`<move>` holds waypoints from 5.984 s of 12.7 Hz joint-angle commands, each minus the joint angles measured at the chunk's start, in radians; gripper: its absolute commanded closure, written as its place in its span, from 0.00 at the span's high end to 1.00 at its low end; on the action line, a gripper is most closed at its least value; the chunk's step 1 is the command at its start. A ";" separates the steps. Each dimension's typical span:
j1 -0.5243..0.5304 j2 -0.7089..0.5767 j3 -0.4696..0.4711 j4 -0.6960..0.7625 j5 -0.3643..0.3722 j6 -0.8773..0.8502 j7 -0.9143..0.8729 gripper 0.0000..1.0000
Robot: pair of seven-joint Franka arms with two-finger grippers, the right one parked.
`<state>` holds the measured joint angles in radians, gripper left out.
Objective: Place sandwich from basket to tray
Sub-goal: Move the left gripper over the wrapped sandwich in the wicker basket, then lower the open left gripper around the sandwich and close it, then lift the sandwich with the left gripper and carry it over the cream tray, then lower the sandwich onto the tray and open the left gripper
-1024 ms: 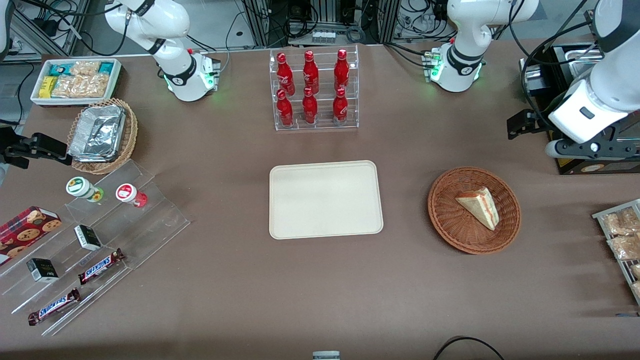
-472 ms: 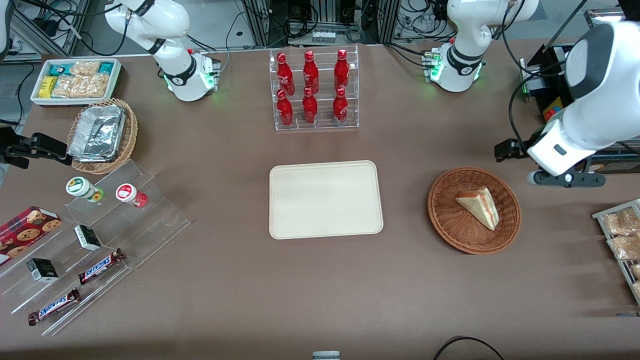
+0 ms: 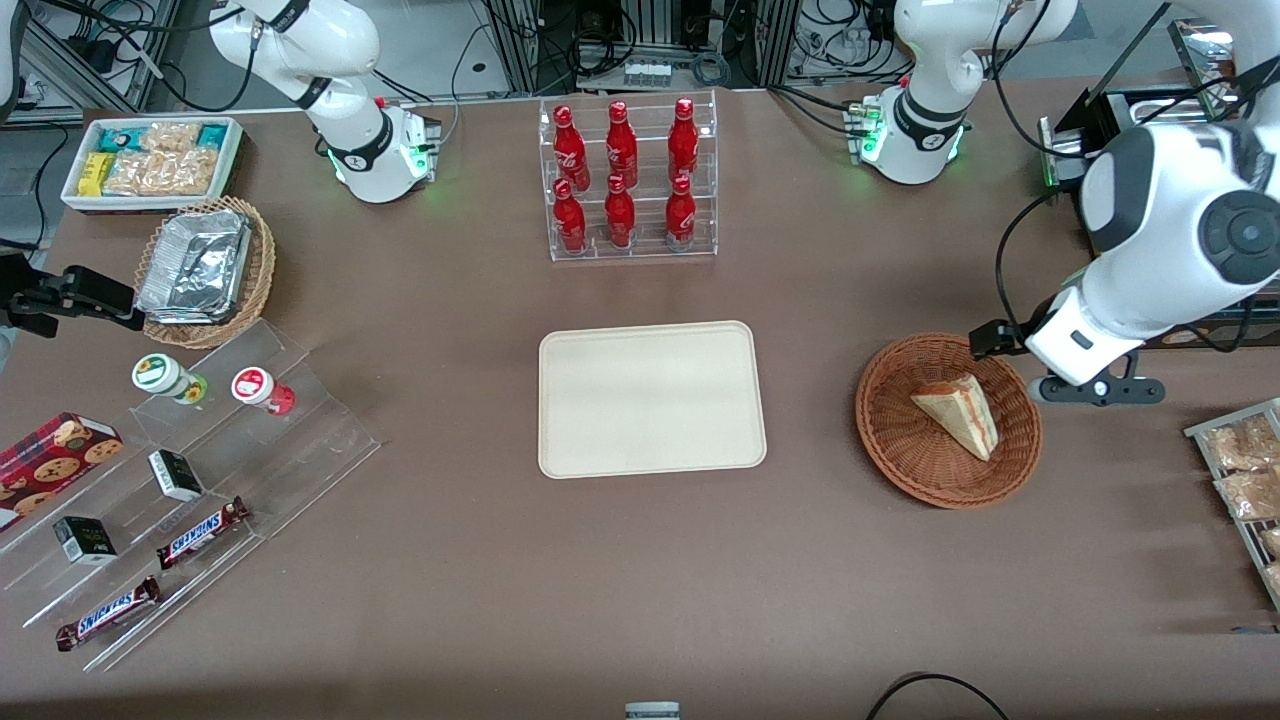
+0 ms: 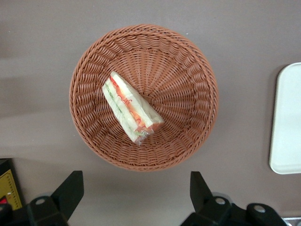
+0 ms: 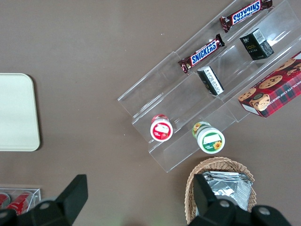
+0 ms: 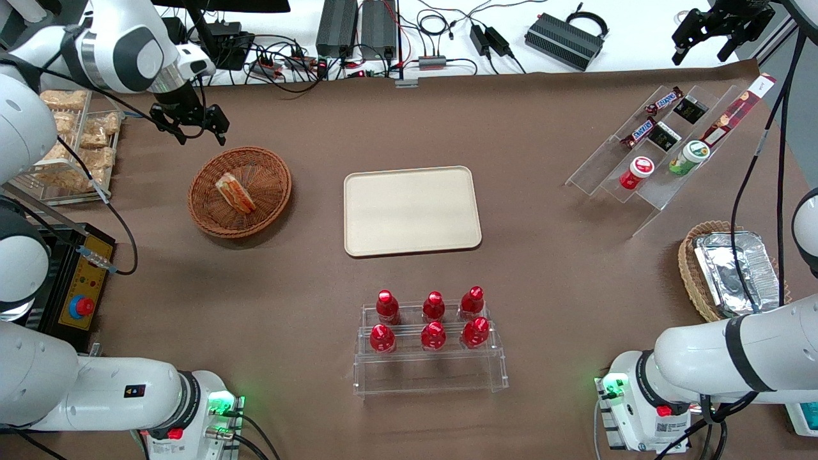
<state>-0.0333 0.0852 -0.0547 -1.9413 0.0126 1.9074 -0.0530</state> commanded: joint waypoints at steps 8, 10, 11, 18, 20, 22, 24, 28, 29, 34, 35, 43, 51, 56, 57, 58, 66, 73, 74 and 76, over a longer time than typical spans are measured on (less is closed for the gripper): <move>-0.002 0.016 0.024 -0.142 0.010 0.206 -0.534 1.00; -0.005 0.012 0.024 -0.185 0.010 0.266 -0.585 1.00; -0.004 0.005 0.024 -0.215 0.010 0.304 -0.585 1.00; 0.001 0.036 0.024 -0.271 0.001 0.404 -0.596 1.00; 0.001 0.057 0.024 -0.272 0.000 0.429 -0.605 1.00; 0.003 0.079 0.024 -0.274 -0.005 0.447 -0.608 1.00; 0.003 0.087 0.026 -0.298 -0.006 0.491 -0.608 1.00; 0.003 0.129 0.026 -0.317 -0.009 0.568 -0.610 1.00; 0.004 0.145 0.026 -0.317 -0.008 0.581 -0.610 1.00; 0.003 0.156 0.027 -0.323 -0.008 0.592 -0.657 0.12; 0.003 0.150 0.027 -0.321 -0.008 0.584 -0.660 0.00; -0.062 0.047 0.013 -0.231 0.007 0.323 -0.624 0.00; -0.394 0.123 0.012 -0.052 0.009 0.157 -0.561 0.00; -0.571 0.355 0.012 0.267 -0.008 0.058 -0.582 0.00; -0.592 0.399 0.012 0.325 -0.008 0.049 -0.609 0.00; -0.615 0.445 0.010 0.379 -0.008 0.048 -0.645 0.00; -0.703 0.683 -0.006 0.624 -0.010 0.094 -0.725 0.00; -0.706 0.720 -0.011 0.625 -0.033 0.156 -0.751 0.00; -0.712 0.726 -0.011 0.627 -0.031 0.156 -0.769 0.00; -0.715 0.734 -0.011 0.628 -0.031 0.162 -0.795 0.00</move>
<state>-0.7311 0.7929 -0.0753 -1.3508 -0.0068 2.0665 -0.8090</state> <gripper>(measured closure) 0.841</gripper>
